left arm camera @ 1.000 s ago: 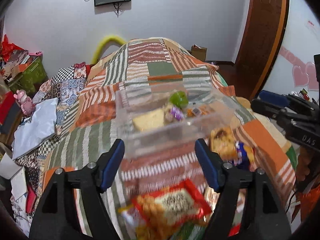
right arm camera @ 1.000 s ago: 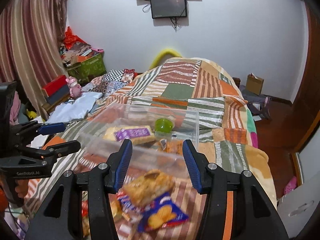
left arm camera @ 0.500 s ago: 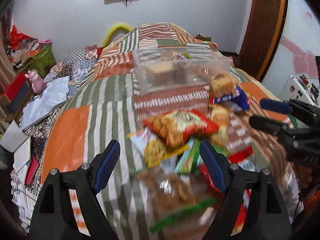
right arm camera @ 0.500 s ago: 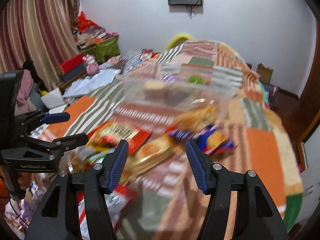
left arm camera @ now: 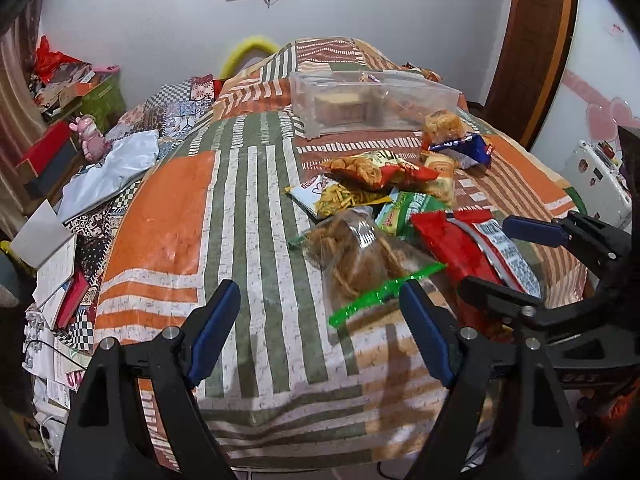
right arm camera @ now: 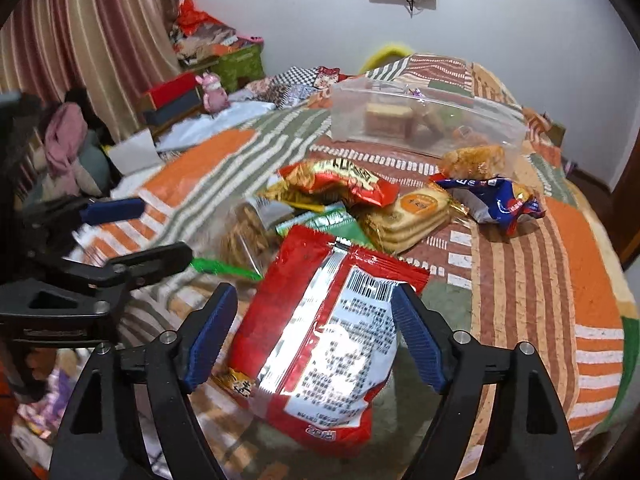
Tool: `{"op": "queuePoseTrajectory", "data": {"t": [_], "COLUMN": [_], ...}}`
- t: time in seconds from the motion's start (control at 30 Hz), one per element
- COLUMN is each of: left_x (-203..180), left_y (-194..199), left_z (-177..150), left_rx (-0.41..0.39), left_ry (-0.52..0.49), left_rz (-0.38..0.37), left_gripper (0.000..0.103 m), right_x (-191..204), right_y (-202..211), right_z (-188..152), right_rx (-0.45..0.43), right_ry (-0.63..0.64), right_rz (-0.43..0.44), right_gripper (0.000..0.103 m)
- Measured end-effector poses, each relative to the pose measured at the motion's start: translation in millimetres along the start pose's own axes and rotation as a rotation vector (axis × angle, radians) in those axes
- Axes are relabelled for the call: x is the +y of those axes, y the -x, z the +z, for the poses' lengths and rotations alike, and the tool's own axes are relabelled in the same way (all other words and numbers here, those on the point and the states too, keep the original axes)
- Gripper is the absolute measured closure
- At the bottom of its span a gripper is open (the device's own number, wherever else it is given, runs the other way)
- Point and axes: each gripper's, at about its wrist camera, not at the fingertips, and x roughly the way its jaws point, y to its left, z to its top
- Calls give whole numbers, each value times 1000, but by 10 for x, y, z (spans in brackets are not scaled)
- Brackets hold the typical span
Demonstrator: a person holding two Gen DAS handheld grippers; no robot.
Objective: Organize snacks
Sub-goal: 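Move both open grippers back toward the remaining snack pile, then grasp the clear cookie bag with the left gripper while the right holds the red chip bag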
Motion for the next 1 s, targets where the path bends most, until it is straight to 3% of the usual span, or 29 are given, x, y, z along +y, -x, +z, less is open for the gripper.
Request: {"op": "queuePoseTrajectory", "data": {"t": [0.23, 0.37, 0.6, 0.77, 0.83, 0.9, 1.0], "left_x": [-56, -115, -87, -19, 2, 8, -2], "left_y": [-38, -110, -356, -608, -687, -742, -727], "left_z": [61, 128, 289, 335, 337, 333, 313], "left_rx": [-9, -5, 31, 81, 92, 101, 84], "left_ry": [11, 16, 78, 154, 177, 192, 185], "left_rz": [-32, -50, -75, -110, -115, -131, -128], "left_gripper": [21, 21, 21, 21, 25, 38, 45], "right_x": [-127, -326, -533, -637, -688, -715, -760], "right_y": [-15, -44, 29, 88, 106, 129, 172], "right_z": [-51, -73, -114, -131, -122, -116, -87], "right_rx": [2, 21, -9, -31, -36, -43, -60], "right_ry": [-16, -85, -144, -170, -179, -182, -190], "right_rz": [-41, 12, 23, 21, 25, 23, 23], "right_gripper": [19, 20, 36, 37, 37, 37, 37]}}
